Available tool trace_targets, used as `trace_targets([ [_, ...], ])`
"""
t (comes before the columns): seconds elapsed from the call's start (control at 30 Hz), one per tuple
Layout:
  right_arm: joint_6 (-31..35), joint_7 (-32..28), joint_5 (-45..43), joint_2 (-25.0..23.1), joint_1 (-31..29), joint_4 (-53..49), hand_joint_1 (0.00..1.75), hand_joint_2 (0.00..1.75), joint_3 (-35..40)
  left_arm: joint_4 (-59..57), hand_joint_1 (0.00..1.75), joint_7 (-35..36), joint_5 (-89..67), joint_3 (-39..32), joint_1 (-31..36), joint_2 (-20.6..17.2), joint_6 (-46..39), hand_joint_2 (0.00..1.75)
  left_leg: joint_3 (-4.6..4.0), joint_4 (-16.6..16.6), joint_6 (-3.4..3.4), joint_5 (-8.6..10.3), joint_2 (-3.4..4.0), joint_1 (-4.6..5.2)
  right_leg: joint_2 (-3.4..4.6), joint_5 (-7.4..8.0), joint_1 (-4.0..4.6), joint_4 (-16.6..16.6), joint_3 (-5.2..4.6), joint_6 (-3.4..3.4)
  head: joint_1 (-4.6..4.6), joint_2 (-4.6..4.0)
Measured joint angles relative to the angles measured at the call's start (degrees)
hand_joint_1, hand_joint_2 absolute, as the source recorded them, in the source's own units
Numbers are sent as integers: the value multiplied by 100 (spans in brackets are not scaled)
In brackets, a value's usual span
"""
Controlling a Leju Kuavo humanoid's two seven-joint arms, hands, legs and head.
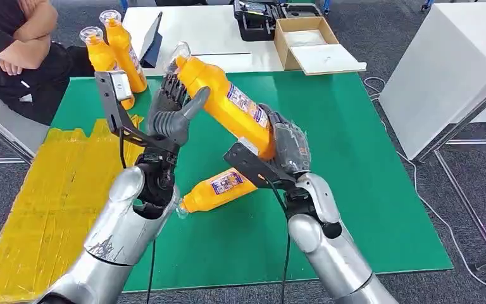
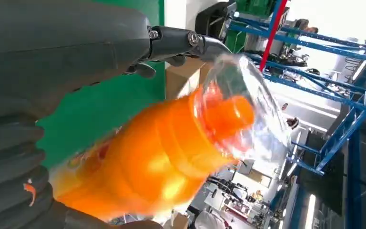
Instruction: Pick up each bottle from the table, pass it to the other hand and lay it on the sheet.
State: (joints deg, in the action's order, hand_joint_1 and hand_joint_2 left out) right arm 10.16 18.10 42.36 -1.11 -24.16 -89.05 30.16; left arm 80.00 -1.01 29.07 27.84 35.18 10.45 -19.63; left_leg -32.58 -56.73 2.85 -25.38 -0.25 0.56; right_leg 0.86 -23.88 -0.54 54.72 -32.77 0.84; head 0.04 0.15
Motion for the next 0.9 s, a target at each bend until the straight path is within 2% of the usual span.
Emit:
trace_targets([
  [0.6, 4, 17, 396, -359, -468, 628, 175, 175, 92, -7, 0, 92, 26, 92, 53, 53, -9, 175, -1, 0, 1, 1, 0, 0, 0, 0, 0, 1, 0, 0, 2, 0],
  [0.9, 55, 26, 901, -617, -839, 1091, 175, 175, 448, -164, 0, 195, 146, 120, 101, 83, -59, 175, 1, 0, 1, 2, 1, 0, 1, 0, 0, 1, -1, 0, 0, 0],
])
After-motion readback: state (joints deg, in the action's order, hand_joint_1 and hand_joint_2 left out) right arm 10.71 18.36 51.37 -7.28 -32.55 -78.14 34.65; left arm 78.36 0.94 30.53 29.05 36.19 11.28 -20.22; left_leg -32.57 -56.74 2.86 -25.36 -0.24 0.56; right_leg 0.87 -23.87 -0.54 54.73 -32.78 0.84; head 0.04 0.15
